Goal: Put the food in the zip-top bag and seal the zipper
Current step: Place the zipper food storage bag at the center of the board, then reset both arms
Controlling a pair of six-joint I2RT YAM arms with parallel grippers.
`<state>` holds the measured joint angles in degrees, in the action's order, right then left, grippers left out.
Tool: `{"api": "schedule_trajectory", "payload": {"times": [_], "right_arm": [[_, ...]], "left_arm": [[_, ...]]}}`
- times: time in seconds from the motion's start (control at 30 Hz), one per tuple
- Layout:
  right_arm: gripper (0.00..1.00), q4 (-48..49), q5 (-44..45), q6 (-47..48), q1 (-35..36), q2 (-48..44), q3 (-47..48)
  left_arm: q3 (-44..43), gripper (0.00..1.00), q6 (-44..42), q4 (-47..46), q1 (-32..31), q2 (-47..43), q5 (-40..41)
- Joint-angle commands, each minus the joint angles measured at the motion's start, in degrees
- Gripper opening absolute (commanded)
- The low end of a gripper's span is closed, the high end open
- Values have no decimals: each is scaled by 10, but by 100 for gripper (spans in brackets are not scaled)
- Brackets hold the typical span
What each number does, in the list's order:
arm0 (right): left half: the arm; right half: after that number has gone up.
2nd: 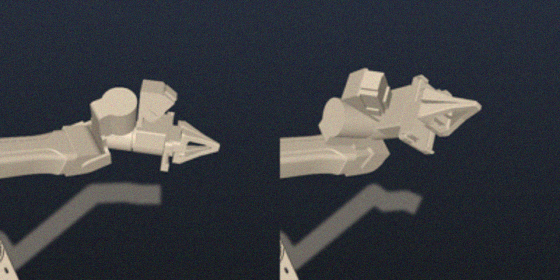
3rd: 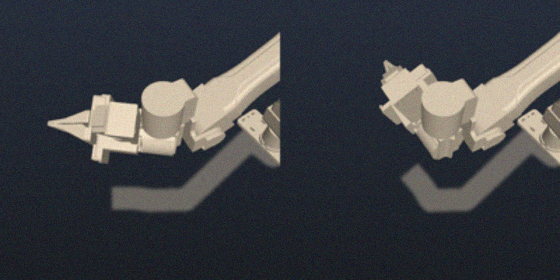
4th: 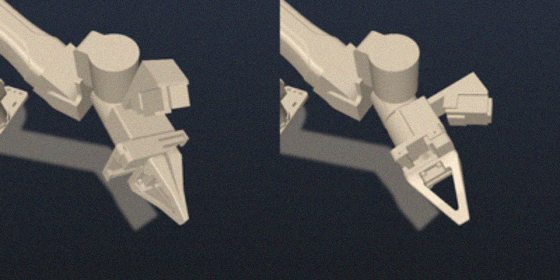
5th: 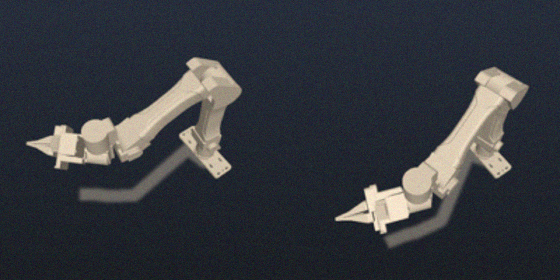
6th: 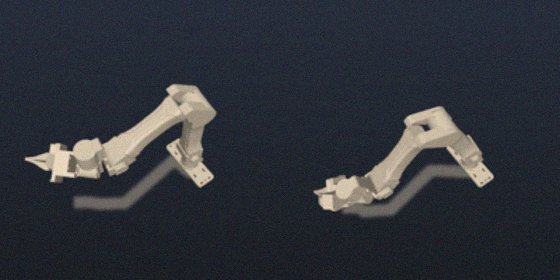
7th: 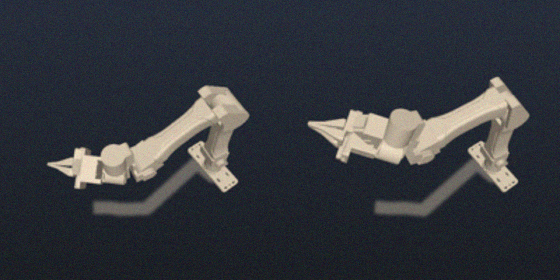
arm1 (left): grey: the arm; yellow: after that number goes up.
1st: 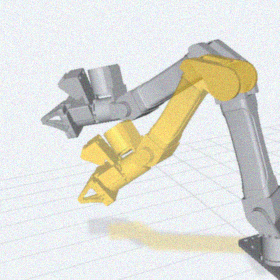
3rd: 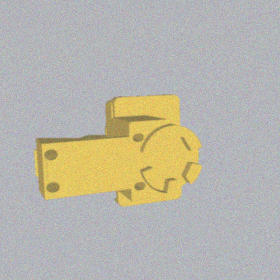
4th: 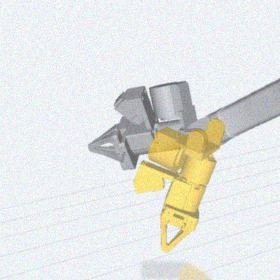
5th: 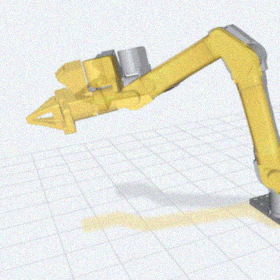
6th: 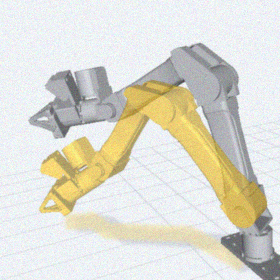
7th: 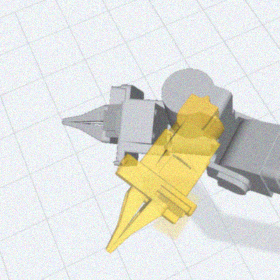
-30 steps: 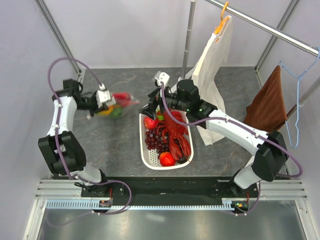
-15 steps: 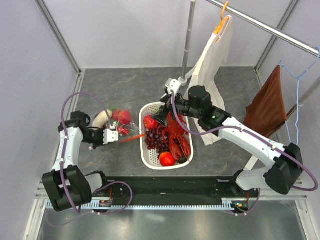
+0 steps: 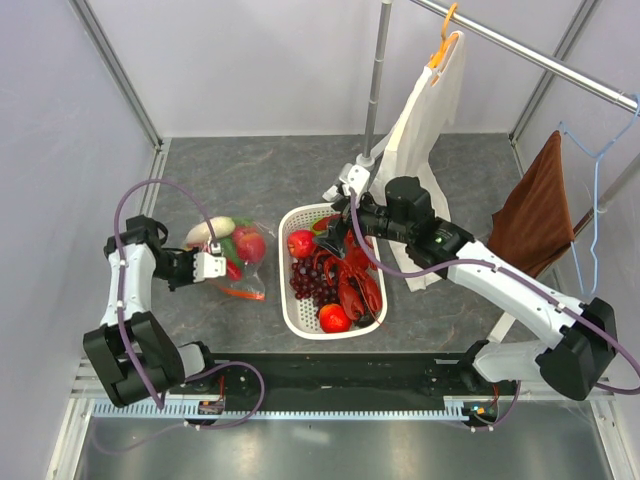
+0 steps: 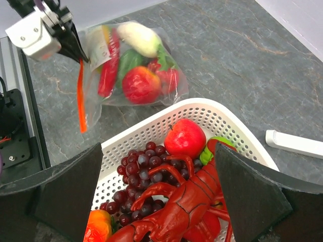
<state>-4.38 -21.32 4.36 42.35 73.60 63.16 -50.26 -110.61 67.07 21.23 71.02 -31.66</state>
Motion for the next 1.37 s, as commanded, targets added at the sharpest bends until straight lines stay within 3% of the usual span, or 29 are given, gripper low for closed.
{"api": "schedule_trajectory", "payload": {"times": [0.0,0.23,0.3,0.33,0.37,0.4,0.57,0.67,0.77,0.87,1.1,1.33], "right_arm": [[98,-3,15,3,-6,-21,-1],[98,-9,27,-24,-30,-43,-4],[98,-11,32,-26,-38,-52,-5],[98,-13,34,-27,-40,-63,-5],[98,-14,36,-30,-45,-68,-6],[98,-16,40,-32,-48,-80,-8],[98,-23,67,-41,-67,-125,-21],[98,-36,115,-76,-89,-156,-32],[98,-55,134,-94,-100,-193,-49],[98,-80,138,-85,-105,-238,-75],[98,-127,210,-84,-124,-332,-147],[98,-131,210,-108,-152,-371,-187]], "left_arm": [[-39,22,-29,30,13,-20,-20],[-112,63,6,135,12,-86,-126],[-146,75,70,154,12,-86,-168],[-187,76,94,160,12,-81,-182],[-209,93,157,165,12,-78,-195],[-260,99,204,157,12,-73,-224],[-421,100,596,81,9,16,-253],[-497,100,721,73,9,72,-256],[-490,100,816,15,10,74,-269],[-398,100,894,-98,-6,28,-237],[-217,100,921,-199,-109,-33,-47],[-197,100,918,-209,-161,-33,47]]}}
